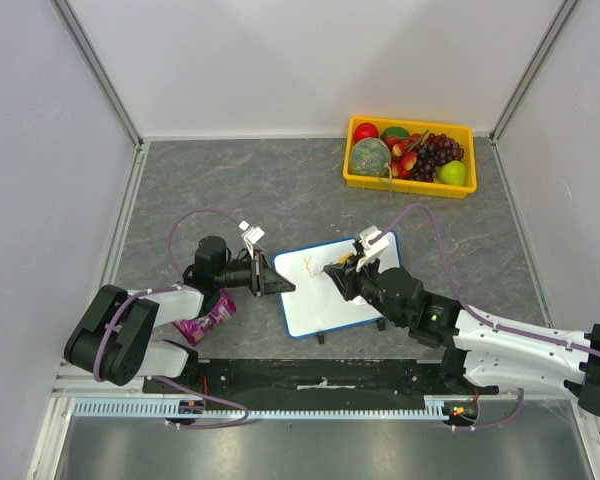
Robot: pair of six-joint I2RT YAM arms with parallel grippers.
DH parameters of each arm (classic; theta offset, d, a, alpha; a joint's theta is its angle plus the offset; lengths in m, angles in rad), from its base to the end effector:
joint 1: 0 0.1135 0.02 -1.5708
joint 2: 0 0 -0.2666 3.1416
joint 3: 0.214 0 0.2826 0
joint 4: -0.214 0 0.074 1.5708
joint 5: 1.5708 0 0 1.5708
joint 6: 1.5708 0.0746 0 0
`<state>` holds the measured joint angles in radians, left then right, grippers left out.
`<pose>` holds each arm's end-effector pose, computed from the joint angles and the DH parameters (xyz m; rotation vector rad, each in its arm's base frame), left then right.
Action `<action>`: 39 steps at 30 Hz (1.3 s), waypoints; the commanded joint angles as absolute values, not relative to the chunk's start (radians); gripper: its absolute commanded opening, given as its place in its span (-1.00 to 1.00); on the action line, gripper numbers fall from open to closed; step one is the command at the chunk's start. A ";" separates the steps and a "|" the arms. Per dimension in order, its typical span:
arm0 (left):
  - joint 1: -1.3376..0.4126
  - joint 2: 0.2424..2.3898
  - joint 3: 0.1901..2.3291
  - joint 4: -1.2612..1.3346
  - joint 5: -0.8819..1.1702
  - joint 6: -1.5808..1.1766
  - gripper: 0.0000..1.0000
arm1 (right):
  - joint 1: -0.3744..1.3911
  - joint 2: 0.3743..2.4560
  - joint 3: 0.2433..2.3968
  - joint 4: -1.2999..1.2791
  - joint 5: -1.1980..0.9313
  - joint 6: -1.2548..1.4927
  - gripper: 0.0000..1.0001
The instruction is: Write a sentence on the whiteboard
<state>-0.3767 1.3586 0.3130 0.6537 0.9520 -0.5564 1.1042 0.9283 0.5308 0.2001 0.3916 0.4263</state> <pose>0.2219 -0.1531 0.1205 0.5051 2.0447 -1.5158 0.1506 0.2357 0.2473 -0.3213 1.7884 0.7620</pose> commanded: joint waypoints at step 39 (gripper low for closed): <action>-0.380 1.382 0.318 0.609 0.910 -0.457 -0.96 | 1.103 0.994 0.531 0.153 0.451 0.434 -1.00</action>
